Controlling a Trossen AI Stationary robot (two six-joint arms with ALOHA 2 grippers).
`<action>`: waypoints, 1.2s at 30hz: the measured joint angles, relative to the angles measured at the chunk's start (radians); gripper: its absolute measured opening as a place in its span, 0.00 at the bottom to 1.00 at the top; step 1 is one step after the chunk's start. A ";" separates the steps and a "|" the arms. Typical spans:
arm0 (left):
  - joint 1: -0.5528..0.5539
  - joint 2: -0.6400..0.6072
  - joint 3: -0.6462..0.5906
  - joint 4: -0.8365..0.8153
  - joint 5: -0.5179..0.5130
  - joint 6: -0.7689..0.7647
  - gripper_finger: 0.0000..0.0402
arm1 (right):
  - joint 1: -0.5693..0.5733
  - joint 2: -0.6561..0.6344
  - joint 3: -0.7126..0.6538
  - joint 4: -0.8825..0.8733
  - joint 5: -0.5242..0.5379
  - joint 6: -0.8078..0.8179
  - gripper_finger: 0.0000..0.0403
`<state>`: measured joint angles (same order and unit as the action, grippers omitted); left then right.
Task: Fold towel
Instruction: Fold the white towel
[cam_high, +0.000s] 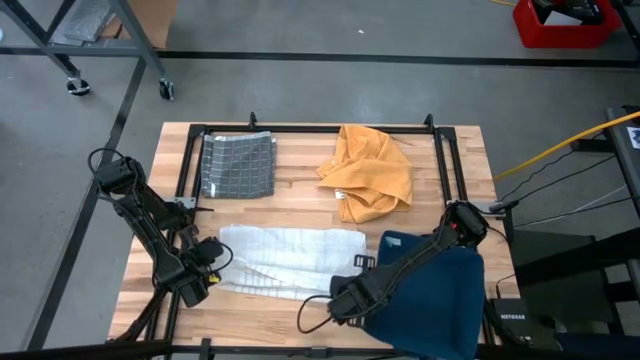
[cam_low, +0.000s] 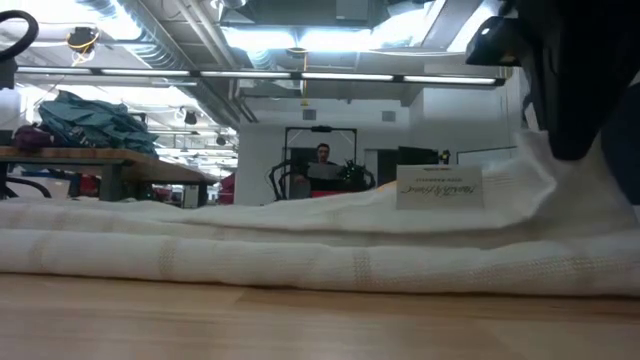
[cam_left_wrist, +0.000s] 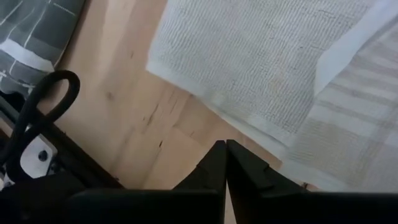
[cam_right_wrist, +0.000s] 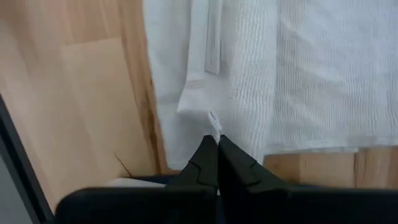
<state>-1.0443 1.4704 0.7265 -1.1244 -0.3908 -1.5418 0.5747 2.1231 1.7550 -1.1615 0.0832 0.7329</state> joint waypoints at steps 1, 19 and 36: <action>0.000 0.000 0.000 0.001 0.000 0.003 0.00 | -0.003 0.000 0.000 -0.004 0.000 0.001 0.00; 0.000 0.000 0.001 0.018 0.001 -0.003 0.01 | -0.111 0.000 0.000 -0.099 0.020 0.112 0.00; 0.000 0.000 0.001 0.015 -0.044 -0.003 0.01 | -0.141 0.003 0.150 -0.227 0.122 0.119 0.00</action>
<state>-1.0443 1.4704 0.7273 -1.1092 -0.4347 -1.5448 0.4342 2.1262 1.9047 -1.3880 0.2057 0.8524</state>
